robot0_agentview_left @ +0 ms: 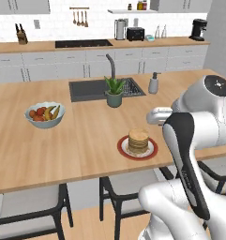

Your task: Take the strawberry from the fridge and place it on top of the pancake, located on the dining counter.

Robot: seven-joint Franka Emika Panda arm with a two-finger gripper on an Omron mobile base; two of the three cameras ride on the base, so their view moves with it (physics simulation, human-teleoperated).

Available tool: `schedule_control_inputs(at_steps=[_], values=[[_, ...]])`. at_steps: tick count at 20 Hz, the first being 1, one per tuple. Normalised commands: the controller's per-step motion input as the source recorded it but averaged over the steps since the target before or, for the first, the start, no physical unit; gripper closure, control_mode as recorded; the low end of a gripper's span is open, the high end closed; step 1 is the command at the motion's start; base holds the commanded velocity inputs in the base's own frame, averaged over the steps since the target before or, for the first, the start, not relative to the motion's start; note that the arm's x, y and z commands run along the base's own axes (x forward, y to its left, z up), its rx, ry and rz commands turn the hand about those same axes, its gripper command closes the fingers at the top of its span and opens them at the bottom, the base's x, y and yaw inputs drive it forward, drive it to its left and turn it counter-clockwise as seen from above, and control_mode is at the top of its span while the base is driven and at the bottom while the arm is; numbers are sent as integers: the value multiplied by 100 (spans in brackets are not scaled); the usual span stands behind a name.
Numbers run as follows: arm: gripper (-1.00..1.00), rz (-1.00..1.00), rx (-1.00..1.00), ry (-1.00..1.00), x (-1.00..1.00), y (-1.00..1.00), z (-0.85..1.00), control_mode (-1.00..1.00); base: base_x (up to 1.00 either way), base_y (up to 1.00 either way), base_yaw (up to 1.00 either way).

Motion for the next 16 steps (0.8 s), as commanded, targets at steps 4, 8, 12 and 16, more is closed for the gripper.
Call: schedule_control_inputs(at_steps=[4, 8, 12, 16], values=[[100, 0, 0, 19, 93, -30, -64, -100, 0, 0, 0], [100, -2, -1, 0, 83, 0, -46, -100, 0, 0, 0], [100, -14, -8, -5, 75, 2, -41, -100, 0, 0, 0], [100, -6, -2, 10, 74, -5, -30, -100, 0, 0, 0]])
